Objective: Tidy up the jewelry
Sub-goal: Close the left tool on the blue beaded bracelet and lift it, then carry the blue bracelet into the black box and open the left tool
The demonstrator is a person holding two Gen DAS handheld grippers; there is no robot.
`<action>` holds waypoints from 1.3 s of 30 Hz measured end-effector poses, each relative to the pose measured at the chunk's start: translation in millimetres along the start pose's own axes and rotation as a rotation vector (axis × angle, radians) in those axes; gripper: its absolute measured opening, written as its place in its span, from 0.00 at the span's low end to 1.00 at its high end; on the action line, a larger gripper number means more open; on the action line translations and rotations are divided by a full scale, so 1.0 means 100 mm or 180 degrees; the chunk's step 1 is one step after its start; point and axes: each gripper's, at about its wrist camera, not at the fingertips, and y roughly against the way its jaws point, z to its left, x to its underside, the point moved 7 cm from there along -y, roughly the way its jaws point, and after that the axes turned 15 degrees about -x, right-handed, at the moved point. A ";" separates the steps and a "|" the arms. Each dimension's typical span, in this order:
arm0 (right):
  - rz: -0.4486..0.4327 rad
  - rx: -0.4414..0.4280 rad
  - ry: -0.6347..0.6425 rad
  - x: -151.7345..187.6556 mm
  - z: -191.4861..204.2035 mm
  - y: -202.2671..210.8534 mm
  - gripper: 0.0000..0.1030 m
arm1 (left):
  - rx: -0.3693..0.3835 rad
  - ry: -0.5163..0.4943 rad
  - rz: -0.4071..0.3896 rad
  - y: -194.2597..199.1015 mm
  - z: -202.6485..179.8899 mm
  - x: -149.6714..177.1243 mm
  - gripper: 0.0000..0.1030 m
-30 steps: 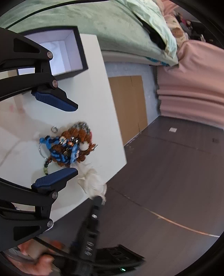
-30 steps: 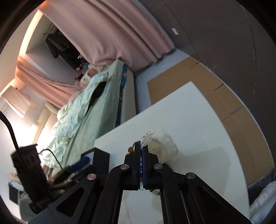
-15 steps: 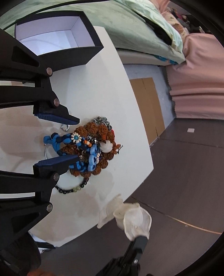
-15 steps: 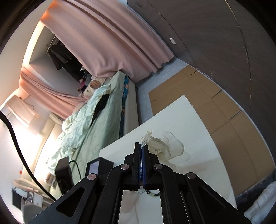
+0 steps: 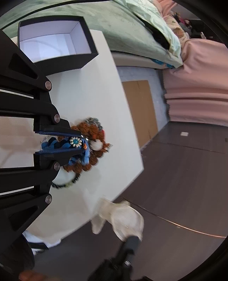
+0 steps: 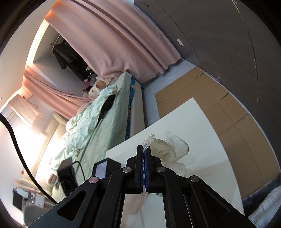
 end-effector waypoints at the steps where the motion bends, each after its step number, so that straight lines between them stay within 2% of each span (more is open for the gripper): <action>1: -0.0005 -0.0014 0.0018 0.01 0.03 0.00 0.03 | 0.0020 0.0015 -0.0041 0.05 0.01 -0.02 0.13; 7: -0.0006 -0.0082 0.0121 0.04 0.18 -0.06 0.03 | 0.0084 0.0094 -0.0273 0.34 0.10 -0.15 0.13; 14: 0.0054 -0.0281 0.0174 0.13 0.40 -0.31 0.03 | 0.0027 0.0295 -0.0453 0.58 0.43 -0.22 0.13; 24: 0.0225 -0.0703 0.0236 0.37 0.80 -0.83 0.03 | -0.0148 0.0662 -0.0598 0.73 1.08 -0.30 0.13; 32: 0.0446 -0.0904 0.0259 0.68 1.04 -1.24 0.03 | -0.0268 0.0974 -0.0692 0.84 1.67 -0.29 0.13; 39: 0.0684 -0.1100 0.0167 0.89 1.15 -1.65 0.03 | -0.0335 0.1126 -0.0676 0.85 1.93 -0.25 0.13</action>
